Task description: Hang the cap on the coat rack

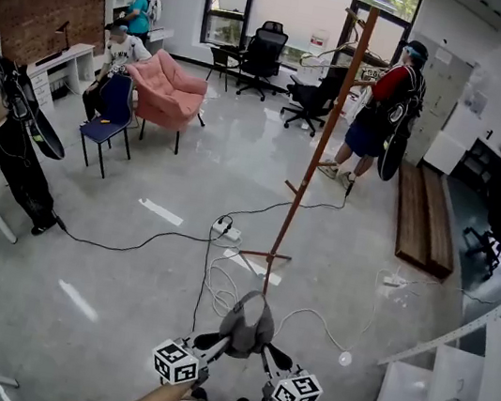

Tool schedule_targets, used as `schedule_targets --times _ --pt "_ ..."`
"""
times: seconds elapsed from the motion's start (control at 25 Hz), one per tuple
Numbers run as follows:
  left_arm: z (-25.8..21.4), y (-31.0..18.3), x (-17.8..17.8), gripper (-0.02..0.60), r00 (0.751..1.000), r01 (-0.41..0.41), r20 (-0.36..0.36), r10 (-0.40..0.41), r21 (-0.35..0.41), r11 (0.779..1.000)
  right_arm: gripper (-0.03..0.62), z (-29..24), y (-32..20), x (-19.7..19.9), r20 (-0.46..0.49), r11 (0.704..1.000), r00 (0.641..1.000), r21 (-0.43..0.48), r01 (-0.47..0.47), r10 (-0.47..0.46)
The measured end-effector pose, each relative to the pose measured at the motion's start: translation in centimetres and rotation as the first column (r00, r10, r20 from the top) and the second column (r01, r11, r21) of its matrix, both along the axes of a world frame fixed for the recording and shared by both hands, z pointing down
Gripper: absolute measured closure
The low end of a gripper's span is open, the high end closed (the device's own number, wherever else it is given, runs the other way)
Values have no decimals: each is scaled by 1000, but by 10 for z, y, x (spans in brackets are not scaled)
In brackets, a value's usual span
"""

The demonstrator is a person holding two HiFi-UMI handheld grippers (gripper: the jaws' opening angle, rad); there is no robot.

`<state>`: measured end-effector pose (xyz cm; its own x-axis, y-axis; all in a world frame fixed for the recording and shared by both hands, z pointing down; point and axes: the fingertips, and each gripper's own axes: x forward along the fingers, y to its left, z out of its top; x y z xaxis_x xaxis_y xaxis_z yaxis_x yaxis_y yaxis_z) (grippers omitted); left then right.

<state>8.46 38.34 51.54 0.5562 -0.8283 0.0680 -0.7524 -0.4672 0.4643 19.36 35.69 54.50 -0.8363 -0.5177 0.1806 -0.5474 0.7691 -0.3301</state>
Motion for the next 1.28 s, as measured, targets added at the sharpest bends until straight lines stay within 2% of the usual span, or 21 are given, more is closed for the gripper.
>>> schedule_targets --times 0.24,0.52,0.88,1.28 --pt "1 2 -36 546 1000 -7 3 7 33 999 566 1 -1 -32 20 1000 1000 -10 -20 20" --pt "-3 -6 -57 546 1000 -23 -10 23 42 999 566 -4 -5 -47 -2 999 999 15 -36 36" --pt "3 -33 -69 546 999 -42 -8 43 52 998 566 1 -32 -56 -3 998 999 34 -54 54" --pt "5 -93 -73 546 999 -52 10 51 49 997 566 9 -91 -59 15 997 997 26 -71 70"
